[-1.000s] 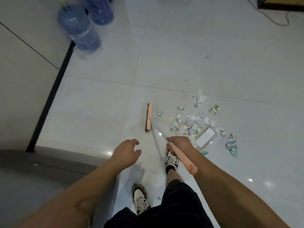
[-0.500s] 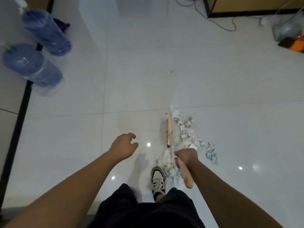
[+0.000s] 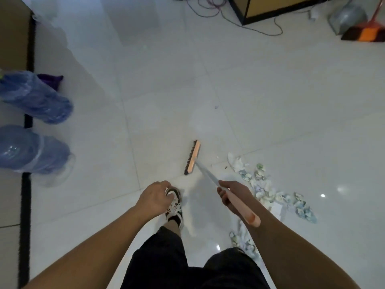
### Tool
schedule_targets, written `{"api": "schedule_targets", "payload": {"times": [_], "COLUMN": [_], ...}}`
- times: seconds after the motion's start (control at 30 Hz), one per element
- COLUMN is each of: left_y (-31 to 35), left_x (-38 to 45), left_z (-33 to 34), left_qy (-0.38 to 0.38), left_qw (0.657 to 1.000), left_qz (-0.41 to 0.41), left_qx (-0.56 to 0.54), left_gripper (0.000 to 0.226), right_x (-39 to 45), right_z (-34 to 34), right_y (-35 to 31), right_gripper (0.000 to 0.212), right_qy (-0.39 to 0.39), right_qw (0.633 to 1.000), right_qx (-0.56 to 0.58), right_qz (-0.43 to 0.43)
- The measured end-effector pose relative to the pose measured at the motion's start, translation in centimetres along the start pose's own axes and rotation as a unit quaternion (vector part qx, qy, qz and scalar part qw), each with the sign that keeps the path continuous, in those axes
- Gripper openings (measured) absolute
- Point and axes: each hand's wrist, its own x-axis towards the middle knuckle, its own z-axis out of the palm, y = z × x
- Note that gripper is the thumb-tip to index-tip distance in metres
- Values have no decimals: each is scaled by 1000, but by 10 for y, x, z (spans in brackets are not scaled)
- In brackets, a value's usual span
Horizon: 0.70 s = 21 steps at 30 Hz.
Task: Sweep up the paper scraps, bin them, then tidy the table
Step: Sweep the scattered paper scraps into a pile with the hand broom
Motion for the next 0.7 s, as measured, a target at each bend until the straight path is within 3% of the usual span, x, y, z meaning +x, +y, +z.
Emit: {"api": "schedule_targets", "payload": {"times": [0.17, 0.37, 0.53, 0.7], "left_y": [2, 61, 106, 137], "left_x": [68, 119, 155, 198], "left_z": [-49, -92, -121, -152], "left_qy": [-64, -103, -116, -102], "left_qw": [996, 982, 973, 973], "left_qz": [50, 143, 184, 186], "left_qx": [42, 62, 76, 93], "left_gripper": [42, 44, 43, 46], "right_x": [6, -14, -24, -4], "right_z": [-7, 10, 32, 60], "right_y": [-10, -24, -69, -152], "right_gripper": [18, 10, 17, 15], "right_qy": [139, 274, 237, 119], "right_qw": [989, 959, 966, 984], "right_qx": [49, 65, 81, 119], "right_qz": [13, -45, -59, -63]}}
